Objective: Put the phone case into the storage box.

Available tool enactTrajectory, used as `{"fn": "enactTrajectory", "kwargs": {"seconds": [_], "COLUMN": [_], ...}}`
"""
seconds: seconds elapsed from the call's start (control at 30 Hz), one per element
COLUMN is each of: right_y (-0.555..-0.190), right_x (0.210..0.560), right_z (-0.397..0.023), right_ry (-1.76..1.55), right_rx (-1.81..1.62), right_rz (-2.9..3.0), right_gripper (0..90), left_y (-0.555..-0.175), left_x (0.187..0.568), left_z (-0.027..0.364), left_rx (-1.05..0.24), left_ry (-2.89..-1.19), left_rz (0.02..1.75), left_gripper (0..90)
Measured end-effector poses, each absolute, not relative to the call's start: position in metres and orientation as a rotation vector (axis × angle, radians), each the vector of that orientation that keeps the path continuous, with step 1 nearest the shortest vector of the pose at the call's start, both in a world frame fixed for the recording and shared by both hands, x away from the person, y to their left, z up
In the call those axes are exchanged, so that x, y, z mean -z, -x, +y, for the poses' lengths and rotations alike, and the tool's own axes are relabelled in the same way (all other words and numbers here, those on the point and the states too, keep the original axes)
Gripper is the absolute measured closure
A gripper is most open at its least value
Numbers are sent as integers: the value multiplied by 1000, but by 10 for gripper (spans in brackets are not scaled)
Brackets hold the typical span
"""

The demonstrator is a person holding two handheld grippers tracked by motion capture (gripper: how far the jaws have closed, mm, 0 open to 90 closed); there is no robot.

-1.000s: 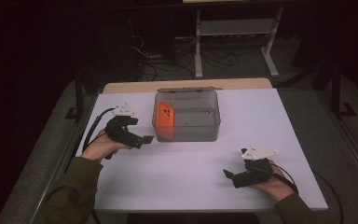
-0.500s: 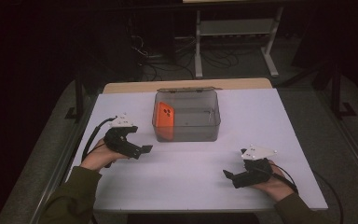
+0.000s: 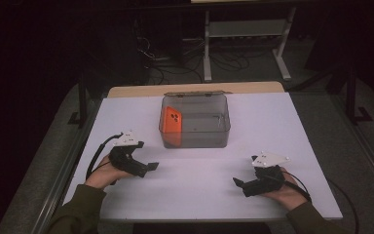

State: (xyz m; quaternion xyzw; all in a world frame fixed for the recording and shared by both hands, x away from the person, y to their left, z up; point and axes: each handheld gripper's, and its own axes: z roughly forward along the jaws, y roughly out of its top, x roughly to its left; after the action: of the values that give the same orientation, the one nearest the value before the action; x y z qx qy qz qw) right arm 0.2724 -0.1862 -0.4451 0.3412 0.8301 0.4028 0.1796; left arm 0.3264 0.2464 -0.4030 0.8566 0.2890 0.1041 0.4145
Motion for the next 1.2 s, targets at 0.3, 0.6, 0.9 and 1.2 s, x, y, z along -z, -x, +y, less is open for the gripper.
{"fn": "enactTrajectory", "kwargs": {"seconds": [0.3,0.6,0.9,1.2], "right_y": [-272,-272,-272,-272], "right_x": [445,445,446,446], "right_z": [-186,-186,-186,-186], "right_ry": [-965,-964,-959,-961], "right_rx": [-1140,-1139,-1131,-1125], "right_rz": [2346,2345,2351,2356], "right_gripper": [0,0,0,0], "left_y": [-317,-308,-302,-300], "left_x": [415,426,435,440], "left_z": [249,252,250,253], "left_rx": [-270,-277,-285,-281], "left_ry": [-2148,-2134,-2153,-2151], "left_rz": [720,722,700,700], "left_gripper": [0,0,0,0]}}
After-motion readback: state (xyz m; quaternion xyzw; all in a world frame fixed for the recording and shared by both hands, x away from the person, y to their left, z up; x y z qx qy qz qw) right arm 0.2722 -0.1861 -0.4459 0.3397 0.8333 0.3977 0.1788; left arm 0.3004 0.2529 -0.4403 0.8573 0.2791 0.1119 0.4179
